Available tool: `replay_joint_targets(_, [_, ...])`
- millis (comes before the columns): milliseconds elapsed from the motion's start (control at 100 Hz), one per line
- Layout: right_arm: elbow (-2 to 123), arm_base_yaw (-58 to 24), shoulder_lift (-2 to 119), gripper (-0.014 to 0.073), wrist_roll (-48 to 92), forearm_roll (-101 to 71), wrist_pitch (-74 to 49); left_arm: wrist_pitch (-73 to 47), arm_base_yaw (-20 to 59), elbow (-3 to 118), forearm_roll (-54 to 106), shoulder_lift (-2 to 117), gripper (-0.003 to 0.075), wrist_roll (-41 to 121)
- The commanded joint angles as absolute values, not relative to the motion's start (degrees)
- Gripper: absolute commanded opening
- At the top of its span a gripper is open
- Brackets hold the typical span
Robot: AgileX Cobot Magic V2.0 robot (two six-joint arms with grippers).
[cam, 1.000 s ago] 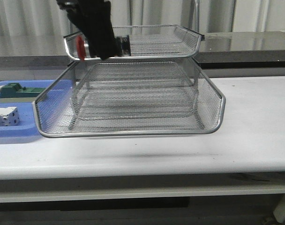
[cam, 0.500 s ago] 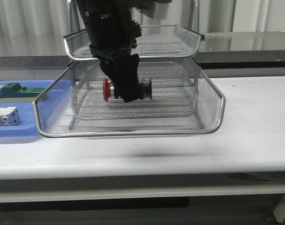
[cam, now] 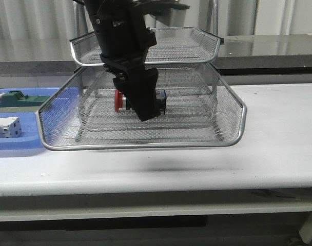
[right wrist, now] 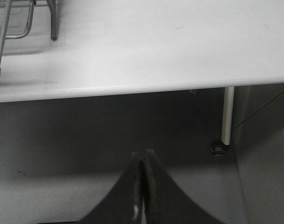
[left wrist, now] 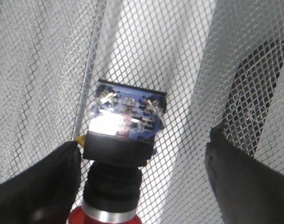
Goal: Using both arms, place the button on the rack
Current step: 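Lower the button into the pulled-out mesh tray and open the left gripper, then raise the left gripper away from the mesh tray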
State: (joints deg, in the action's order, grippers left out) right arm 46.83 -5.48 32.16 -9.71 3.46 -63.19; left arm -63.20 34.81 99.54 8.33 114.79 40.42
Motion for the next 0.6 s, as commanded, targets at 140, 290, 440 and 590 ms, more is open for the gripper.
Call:
replay_joint_targets(140, [48.75, -5.37, 32.33, -0.0066, -9.44, 4.61, -60.02, -66.30, 35.18, 102.77, 9.48, 111.33, 0.0557, 35.80])
replay_joint_targets(290, [48.75, -5.37, 32.33, -0.0066, -9.44, 4.61, -60.02, -67.41, 35.18, 103.35, 9.48, 109.40, 0.0551, 33.01])
replay_joint_targets(440, [48.75, -5.37, 32.33, -0.0066, -9.44, 4.61, -60.02, -67.78, 34.86, 103.35, 9.48, 106.37, 0.0532, 30.27])
replay_joint_targets(590, [48.75, -5.37, 32.33, -0.0066, -9.44, 4.61, -60.02, -67.56, 33.78, 103.35, 9.48, 103.14, 0.0512, 29.21])
